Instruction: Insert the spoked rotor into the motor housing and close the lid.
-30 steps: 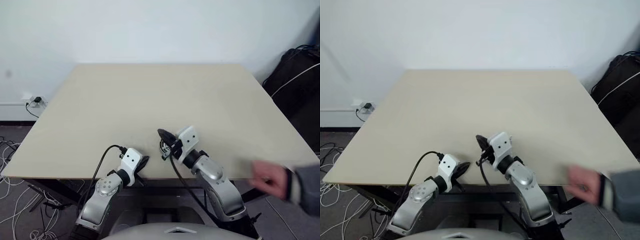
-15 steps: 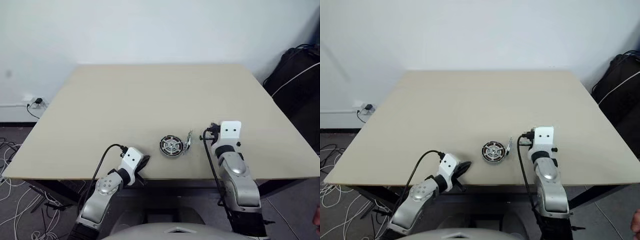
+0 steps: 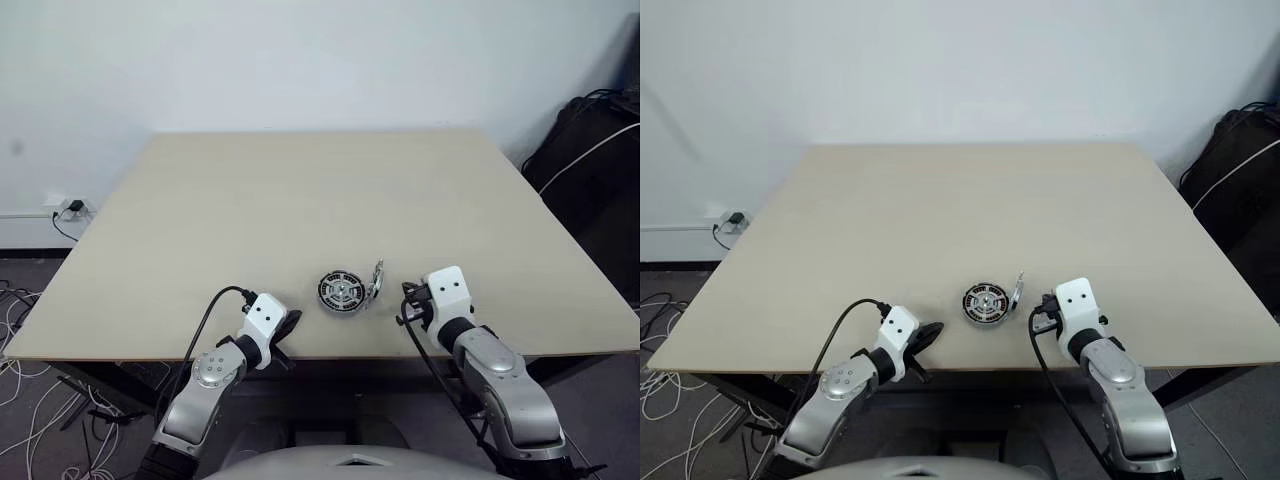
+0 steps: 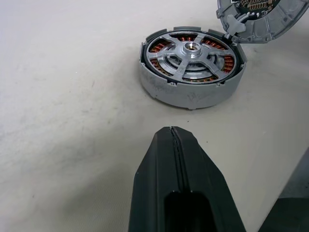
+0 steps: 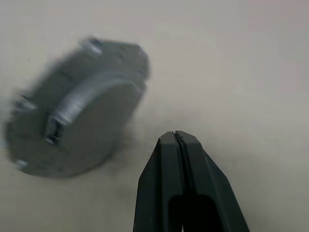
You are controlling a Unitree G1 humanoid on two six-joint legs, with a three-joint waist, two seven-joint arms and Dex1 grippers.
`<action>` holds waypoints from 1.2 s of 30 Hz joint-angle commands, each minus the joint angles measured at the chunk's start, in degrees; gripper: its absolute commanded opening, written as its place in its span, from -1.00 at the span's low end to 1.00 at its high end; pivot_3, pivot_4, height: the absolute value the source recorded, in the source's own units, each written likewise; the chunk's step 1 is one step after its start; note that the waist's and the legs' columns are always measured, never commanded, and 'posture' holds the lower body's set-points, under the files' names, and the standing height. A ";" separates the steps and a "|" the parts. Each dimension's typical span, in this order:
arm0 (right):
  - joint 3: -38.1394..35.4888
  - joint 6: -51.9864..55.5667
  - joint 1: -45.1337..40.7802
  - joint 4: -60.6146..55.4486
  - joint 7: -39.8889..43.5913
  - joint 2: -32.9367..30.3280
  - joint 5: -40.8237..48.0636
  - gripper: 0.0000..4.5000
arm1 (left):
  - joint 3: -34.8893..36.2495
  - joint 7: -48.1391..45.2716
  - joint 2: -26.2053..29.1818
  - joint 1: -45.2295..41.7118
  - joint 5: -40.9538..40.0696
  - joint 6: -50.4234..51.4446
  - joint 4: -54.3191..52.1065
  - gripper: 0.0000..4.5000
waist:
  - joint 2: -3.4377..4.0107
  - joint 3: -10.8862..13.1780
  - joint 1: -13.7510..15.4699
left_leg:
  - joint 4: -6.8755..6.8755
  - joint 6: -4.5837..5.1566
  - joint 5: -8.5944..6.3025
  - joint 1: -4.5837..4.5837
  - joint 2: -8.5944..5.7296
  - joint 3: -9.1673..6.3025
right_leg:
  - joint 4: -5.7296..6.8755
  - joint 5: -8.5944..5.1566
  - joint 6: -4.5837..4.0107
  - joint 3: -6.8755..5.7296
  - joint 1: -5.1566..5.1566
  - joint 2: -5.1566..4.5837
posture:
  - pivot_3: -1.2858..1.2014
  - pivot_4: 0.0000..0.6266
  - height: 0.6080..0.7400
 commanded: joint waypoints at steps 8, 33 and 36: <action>5.11 -4.34 -6.05 3.79 1.49 3.95 0.50 -0.99 | 0.43 0.33 0.33 -0.01 -0.16 0.03 -2.15 -1.00 | -0.04 0.03 0.03 | -0.01 0.02 -0.02 0.00 0.00 -0.04 | -0.04 0.04 0.05 0.00 -0.10 0.00 | 0.03 -1.00 1.00; 12.08 -5.60 -12.11 21.36 0.98 10.18 -2.26 -0.99 | 0.50 0.64 0.49 -0.14 -0.12 0.32 -2.83 -1.00 | -0.10 -0.06 -0.14 | -0.03 0.01 -0.02 0.01 0.00 -0.06 | -0.02 0.04 0.03 -0.04 -0.15 0.03 | 0.03 -1.00 1.00; 11.71 -4.03 -12.34 20.62 1.16 10.59 -1.69 -0.99 | 0.53 0.72 0.46 -0.15 -0.12 0.34 -2.82 -1.00 | -0.12 -0.09 -0.21 | -0.03 -0.01 -0.03 0.02 0.00 -0.06 | -0.02 0.04 0.03 -0.04 -0.15 0.03 | 0.03 -1.00 1.00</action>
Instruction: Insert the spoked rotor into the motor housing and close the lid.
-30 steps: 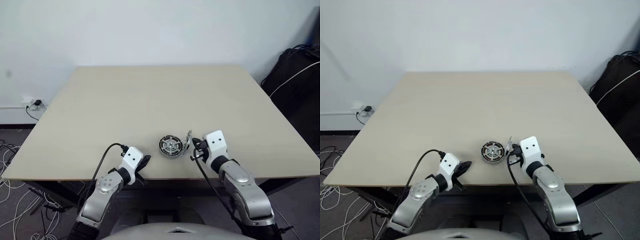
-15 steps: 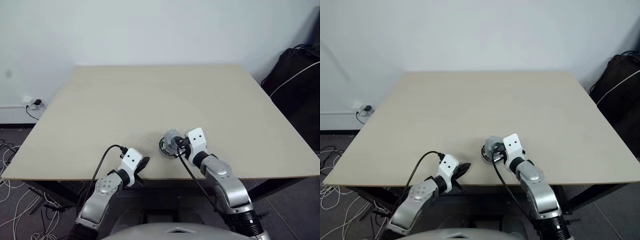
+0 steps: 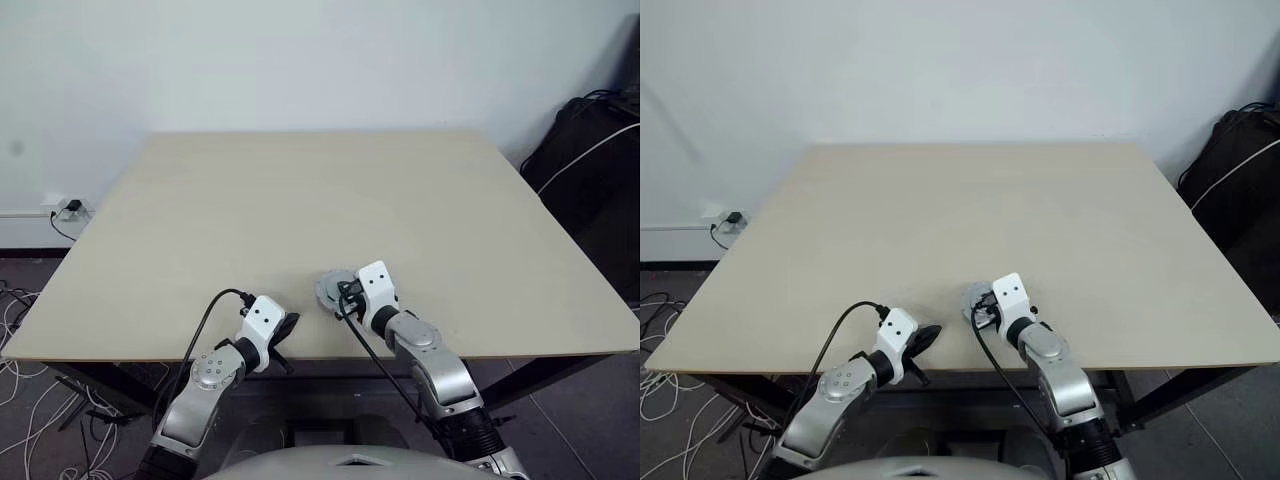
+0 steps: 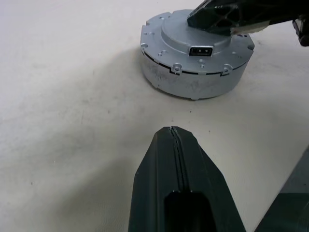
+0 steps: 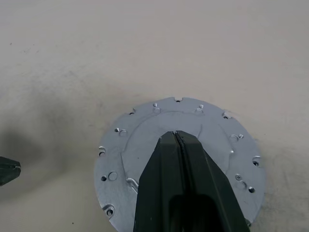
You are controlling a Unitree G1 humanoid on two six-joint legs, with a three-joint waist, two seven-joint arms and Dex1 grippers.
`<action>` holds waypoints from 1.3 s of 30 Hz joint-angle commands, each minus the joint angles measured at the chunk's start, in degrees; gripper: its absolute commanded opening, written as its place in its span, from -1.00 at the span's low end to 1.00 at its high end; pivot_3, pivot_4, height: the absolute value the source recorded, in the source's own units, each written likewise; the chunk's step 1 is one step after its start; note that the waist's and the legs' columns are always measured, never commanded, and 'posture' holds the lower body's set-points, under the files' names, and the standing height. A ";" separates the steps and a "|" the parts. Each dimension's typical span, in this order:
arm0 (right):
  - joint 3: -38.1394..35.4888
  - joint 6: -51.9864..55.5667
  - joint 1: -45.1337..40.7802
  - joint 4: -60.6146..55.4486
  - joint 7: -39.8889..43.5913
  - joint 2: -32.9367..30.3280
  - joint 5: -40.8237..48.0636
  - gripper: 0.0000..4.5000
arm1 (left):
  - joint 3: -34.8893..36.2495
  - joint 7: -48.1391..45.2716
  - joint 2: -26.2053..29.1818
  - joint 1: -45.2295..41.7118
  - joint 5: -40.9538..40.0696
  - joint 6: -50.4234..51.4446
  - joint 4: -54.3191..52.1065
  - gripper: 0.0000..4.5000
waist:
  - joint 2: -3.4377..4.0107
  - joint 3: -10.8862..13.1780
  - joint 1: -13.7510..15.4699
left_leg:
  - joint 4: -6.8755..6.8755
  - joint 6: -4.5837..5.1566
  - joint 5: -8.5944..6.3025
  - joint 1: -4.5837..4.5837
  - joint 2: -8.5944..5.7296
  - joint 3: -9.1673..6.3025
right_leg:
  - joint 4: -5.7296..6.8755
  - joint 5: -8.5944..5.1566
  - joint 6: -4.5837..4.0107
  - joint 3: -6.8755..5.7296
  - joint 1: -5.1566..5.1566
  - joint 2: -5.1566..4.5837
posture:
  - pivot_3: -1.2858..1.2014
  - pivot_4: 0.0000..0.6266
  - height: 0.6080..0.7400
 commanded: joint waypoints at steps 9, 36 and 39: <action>-1.10 1.17 -0.42 -7.75 4.85 -3.51 2.75 -0.74 | 0.41 0.18 0.14 -0.68 -0.22 -0.51 -2.74 -1.00 | 0.00 -0.01 -0.04 | 0.00 -0.03 -0.02 0.01 -0.01 0.00 | -0.01 0.00 0.00 -0.01 0.01 -0.01 | 0.03 -1.00 1.00; 0.21 -1.91 -7.05 5.31 9.17 -5.19 0.88 0.99 | 0.07 0.26 0.07 -0.73 0.30 -1.54 -2.27 -1.00 | -0.03 0.01 0.01 | -0.01 0.02 0.00 0.00 -0.01 0.00 | -0.03 0.00 0.00 -0.02 0.00 -0.01 | 0.03 -1.00 1.00; 0.04 -2.00 -7.06 5.51 9.31 -5.49 0.79 0.82 | 0.22 0.38 0.11 -0.58 0.27 -1.56 -2.38 -1.00 | -0.03 0.01 0.02 | -0.01 0.02 0.00 0.00 -0.01 -0.01 | -0.03 0.00 0.00 -0.02 0.00 -0.01 | 0.03 -1.00 1.00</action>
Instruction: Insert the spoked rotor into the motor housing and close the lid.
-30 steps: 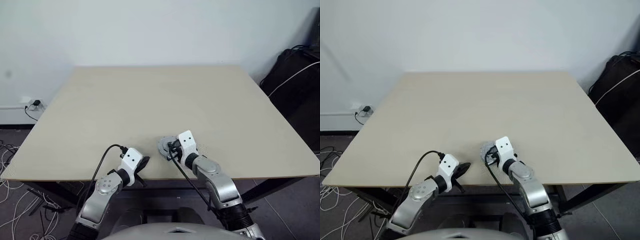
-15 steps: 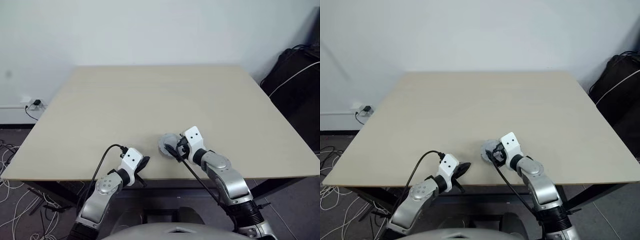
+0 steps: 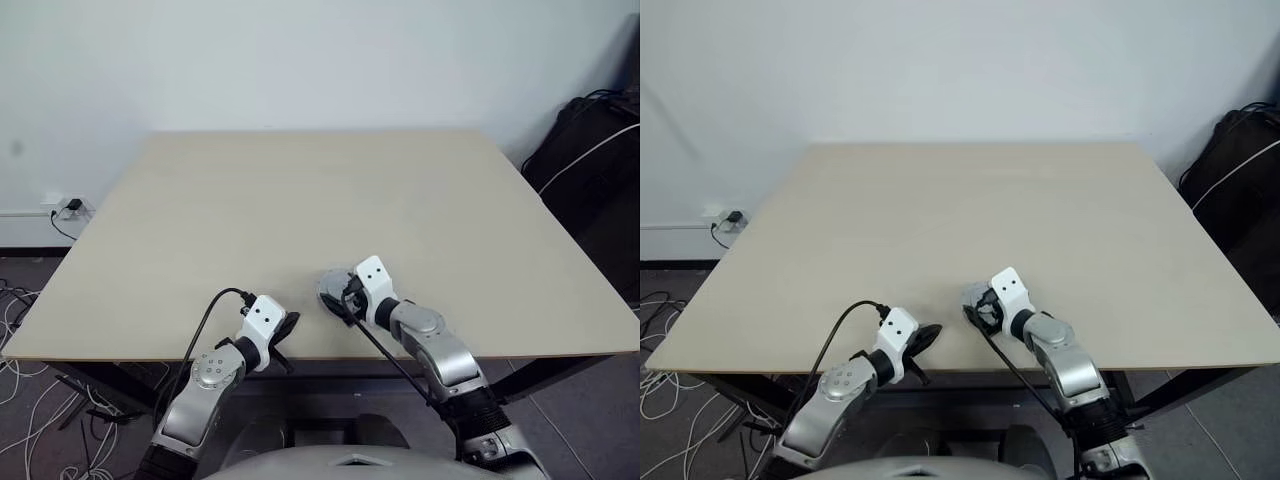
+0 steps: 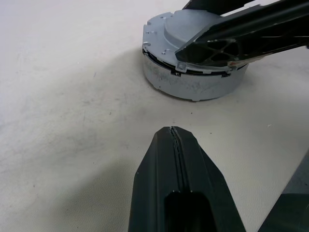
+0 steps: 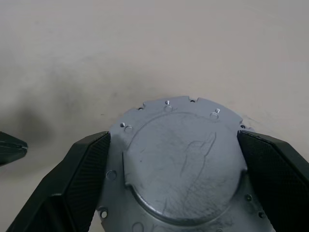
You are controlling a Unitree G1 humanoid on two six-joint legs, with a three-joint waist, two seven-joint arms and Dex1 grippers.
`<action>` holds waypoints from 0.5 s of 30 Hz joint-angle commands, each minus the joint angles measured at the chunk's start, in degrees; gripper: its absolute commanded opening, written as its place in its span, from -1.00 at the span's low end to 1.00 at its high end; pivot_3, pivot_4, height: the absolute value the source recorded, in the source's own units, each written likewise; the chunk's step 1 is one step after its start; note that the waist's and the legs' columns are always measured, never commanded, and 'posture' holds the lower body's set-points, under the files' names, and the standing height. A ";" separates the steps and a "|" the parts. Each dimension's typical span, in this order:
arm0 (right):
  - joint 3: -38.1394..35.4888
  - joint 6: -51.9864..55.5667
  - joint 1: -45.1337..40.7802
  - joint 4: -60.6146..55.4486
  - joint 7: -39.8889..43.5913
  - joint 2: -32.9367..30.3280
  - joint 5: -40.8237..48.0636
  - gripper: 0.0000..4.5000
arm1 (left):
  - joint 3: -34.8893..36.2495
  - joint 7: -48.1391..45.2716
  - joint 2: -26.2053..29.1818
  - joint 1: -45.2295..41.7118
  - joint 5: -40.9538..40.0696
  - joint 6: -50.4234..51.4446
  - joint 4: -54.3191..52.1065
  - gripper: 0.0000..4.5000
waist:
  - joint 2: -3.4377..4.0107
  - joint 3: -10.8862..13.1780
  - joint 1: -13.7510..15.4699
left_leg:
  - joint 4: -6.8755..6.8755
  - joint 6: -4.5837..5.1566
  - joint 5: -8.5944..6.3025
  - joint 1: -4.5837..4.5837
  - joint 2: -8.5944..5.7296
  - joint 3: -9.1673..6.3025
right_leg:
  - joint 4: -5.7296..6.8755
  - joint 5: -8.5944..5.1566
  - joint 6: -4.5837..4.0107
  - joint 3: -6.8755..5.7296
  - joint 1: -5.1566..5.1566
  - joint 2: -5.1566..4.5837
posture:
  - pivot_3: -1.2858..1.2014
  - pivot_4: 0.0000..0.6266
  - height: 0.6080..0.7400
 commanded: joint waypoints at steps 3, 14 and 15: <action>-0.50 -0.97 -0.84 -1.00 0.14 -0.39 -0.19 0.46 | 0.34 0.41 0.10 -0.26 0.04 -1.34 -2.46 -1.00 | 0.00 0.00 0.01 | -0.01 0.00 0.00 0.00 0.00 -0.01 | 0.00 0.00 0.00 0.00 -0.01 0.00 | 0.03 -1.00 1.00; -0.57 0.23 -0.78 -2.03 -0.84 -1.12 -0.94 0.45 | 0.31 0.27 -0.02 -0.49 -0.14 -1.18 -2.33 -1.00 | 0.00 0.00 0.19 | -0.01 0.00 0.00 0.00 -0.01 -0.01 | 0.00 0.00 0.00 0.00 0.01 -0.01 | 0.03 -1.00 1.00; -0.56 0.31 -0.79 -2.04 -0.88 -1.07 -0.98 0.45 | 0.30 0.27 -0.03 -0.50 -0.14 -1.17 -2.32 -1.00 | 0.00 0.00 0.22 | -0.01 0.00 0.00 0.00 -0.01 -0.01 | 0.00 0.00 0.00 0.00 0.01 -0.01 | 0.03 -1.00 1.00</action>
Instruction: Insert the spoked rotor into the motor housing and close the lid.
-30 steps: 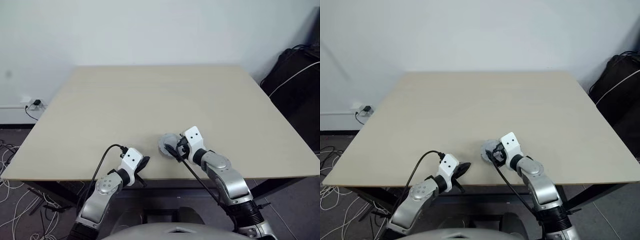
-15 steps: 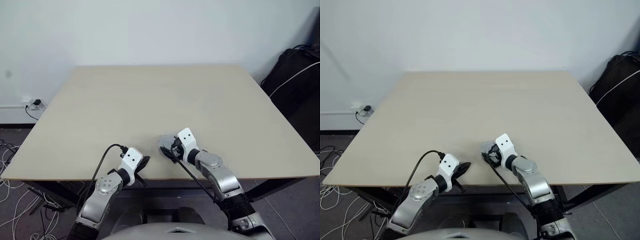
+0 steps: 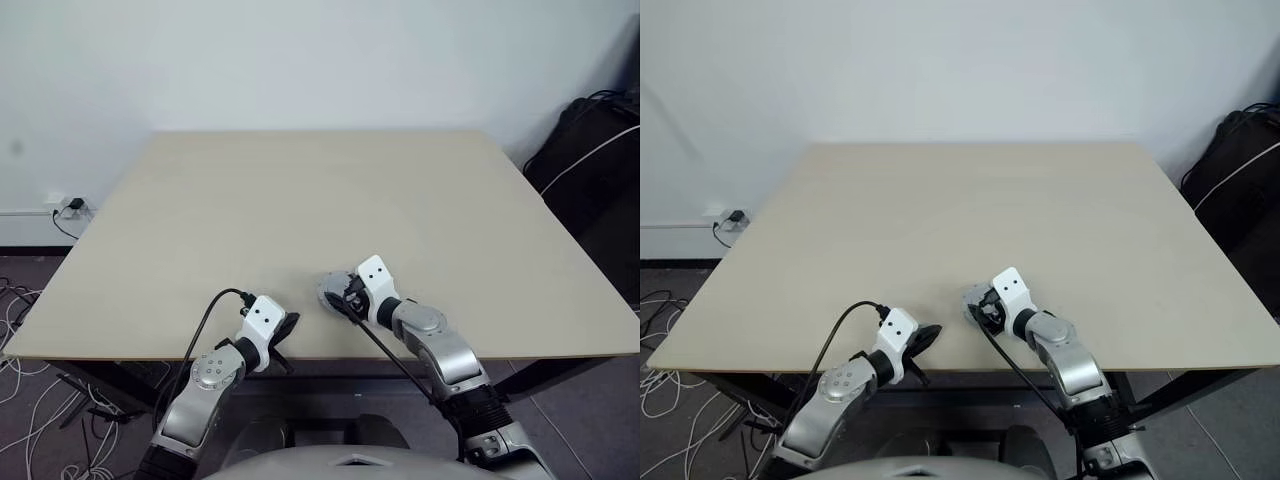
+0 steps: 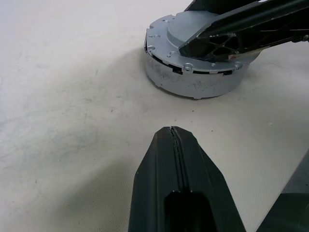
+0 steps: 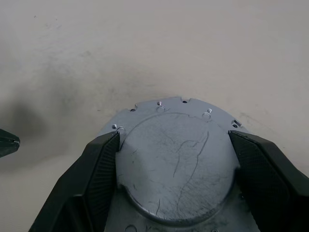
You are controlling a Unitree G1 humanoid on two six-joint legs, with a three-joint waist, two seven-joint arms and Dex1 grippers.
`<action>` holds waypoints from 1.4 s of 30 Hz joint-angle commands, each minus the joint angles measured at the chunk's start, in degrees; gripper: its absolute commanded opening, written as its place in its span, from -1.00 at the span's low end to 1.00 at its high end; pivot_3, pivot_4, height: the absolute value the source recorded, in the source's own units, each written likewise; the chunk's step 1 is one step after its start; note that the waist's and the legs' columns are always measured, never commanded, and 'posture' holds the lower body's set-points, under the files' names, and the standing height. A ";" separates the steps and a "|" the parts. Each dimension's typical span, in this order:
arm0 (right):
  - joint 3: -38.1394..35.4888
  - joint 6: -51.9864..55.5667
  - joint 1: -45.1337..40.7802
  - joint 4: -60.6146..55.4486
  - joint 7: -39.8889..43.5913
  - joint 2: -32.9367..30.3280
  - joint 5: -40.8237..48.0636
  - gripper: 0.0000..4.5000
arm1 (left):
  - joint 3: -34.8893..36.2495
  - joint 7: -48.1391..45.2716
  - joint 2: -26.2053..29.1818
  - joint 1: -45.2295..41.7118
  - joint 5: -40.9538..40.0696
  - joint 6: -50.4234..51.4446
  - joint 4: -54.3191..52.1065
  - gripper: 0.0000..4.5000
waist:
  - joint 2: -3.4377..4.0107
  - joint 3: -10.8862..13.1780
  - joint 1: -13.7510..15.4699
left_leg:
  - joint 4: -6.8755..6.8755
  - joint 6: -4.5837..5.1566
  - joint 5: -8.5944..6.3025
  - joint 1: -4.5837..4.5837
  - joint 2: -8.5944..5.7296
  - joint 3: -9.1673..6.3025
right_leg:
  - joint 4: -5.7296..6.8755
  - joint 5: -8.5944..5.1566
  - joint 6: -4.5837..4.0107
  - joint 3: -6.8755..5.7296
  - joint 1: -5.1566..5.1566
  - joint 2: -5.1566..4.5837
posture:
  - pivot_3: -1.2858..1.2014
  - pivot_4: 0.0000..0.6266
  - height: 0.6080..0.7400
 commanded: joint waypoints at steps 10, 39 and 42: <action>0.20 -0.07 -1.46 -0.62 -2.70 0.88 -2.36 0.45 | 0.44 0.81 -0.13 -0.38 0.00 -0.96 -2.52 -1.00 | 0.00 0.00 0.02 | 0.00 0.00 0.00 0.00 0.00 0.00 | 0.01 0.00 0.00 0.01 0.00 0.00 | 0.03 -1.00 1.00; 2.00 9.19 -4.07 0.80 1.55 -1.73 -2.17 0.45 | 0.42 1.23 -0.03 -0.65 -0.31 -1.02 -2.44 -1.00 | 0.12 -0.21 0.02 | 0.00 0.01 0.00 0.01 -0.01 -0.04 | 0.00 0.00 -0.01 -0.03 0.02 0.00 | 0.03 -1.00 1.00; 2.21 8.20 -3.92 0.83 0.87 -1.52 -2.63 0.45 | 0.42 1.18 0.01 -0.67 -0.32 -1.00 -2.48 -1.00 | 0.12 -0.21 0.02 | 0.00 0.00 0.00 0.01 -0.01 -0.04 | 0.00 0.00 0.00 -0.04 0.02 0.00 | 0.03 -1.00 1.00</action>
